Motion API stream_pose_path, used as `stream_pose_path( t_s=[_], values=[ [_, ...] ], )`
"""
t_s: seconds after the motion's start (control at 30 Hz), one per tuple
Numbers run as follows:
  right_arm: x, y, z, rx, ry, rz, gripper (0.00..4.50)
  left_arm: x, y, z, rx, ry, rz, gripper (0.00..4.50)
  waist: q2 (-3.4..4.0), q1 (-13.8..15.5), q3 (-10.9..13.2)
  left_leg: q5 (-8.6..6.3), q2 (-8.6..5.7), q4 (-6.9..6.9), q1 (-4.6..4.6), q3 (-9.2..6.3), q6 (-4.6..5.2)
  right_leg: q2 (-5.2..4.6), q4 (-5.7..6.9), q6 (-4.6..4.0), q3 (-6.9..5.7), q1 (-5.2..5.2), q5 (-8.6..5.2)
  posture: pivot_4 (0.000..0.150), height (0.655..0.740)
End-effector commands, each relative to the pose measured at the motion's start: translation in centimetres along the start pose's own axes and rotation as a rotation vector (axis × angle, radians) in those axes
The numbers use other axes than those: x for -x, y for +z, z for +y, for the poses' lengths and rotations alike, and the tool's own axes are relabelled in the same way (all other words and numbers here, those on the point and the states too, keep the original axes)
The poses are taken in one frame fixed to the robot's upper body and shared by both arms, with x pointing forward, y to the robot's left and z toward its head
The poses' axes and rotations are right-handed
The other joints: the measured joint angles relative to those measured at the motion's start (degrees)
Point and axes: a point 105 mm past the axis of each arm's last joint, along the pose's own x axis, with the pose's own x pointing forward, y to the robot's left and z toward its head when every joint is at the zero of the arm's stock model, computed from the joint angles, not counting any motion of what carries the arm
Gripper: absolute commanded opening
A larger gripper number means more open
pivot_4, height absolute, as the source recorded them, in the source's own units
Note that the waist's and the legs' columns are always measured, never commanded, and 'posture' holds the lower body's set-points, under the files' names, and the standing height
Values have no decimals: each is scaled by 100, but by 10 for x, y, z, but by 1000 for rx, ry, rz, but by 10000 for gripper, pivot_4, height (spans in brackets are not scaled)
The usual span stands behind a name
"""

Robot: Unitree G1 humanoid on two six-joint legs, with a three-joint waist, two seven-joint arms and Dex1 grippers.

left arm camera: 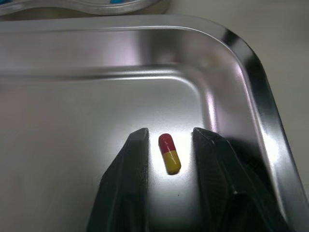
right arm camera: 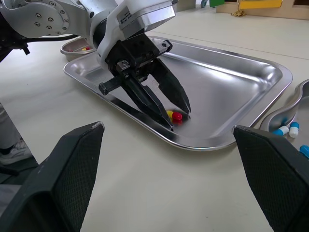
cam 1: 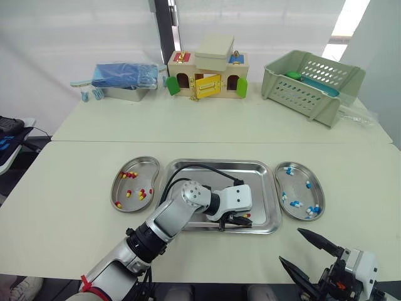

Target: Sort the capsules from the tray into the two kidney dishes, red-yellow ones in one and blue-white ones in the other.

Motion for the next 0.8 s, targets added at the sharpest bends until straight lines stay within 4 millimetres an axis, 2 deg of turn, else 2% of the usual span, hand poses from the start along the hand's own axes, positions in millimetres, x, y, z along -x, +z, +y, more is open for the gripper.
stream_pose_path(
  t_s=[0.03, 0.07, 0.33, 0.5, 0.67, 0.8],
  values=[
    [0, 8, 2, 32, 2, -26, 45000, 1, -13, -1, 16, 6, 55, 2451, 0, 0, 0, 0, 0, 0, 2, 0, 0, 0, 0, 0, 0, 2, 0, 1500, 7400],
    [0, 8, 1, 33, 2, -26, 45000, 1, -14, -1, 17, 6, 56, 372, 0, 0, 0, 0, 0, 0, 4, 0, 0, 0, 0, 0, 0, 4, 0, 1500, 7400],
    [-1, 9, 1, 39, 10, -29, 45000, 5, -14, 0, 29, 13, 44, 372, 2, -6, -3, 0, 0, -1, 9, 0, 1, 0, 0, 0, 1, 8, 0, 1500, 7400],
    [-2, 10, 1, 42, 22, -34, 45000, 12, -2, 15, 66, 74, -15, 372, 3, -6, -3, 0, 0, -1, 10, 1, 0, 0, 1, 0, 2, 8, 0, 1500, 7400],
    [-5, 11, 9, 45, 106, -38, 45000, 40, 12, 46, 166, 211, -82, 372, 1, -3, -2, 0, 0, 0, 6, -1, 1, 0, 1, 0, 0, 5, 0, 1500, 7400],
    [-9, 12, 13, 62, 208, -34, 45000, 71, 7, 66, 269, 341, -95, 372, 1, -23, -2, 0, 0, -1, 8, -1, 1, 0, 1, 0, 0, 5, 0, 1500, 7400]
  ],
)
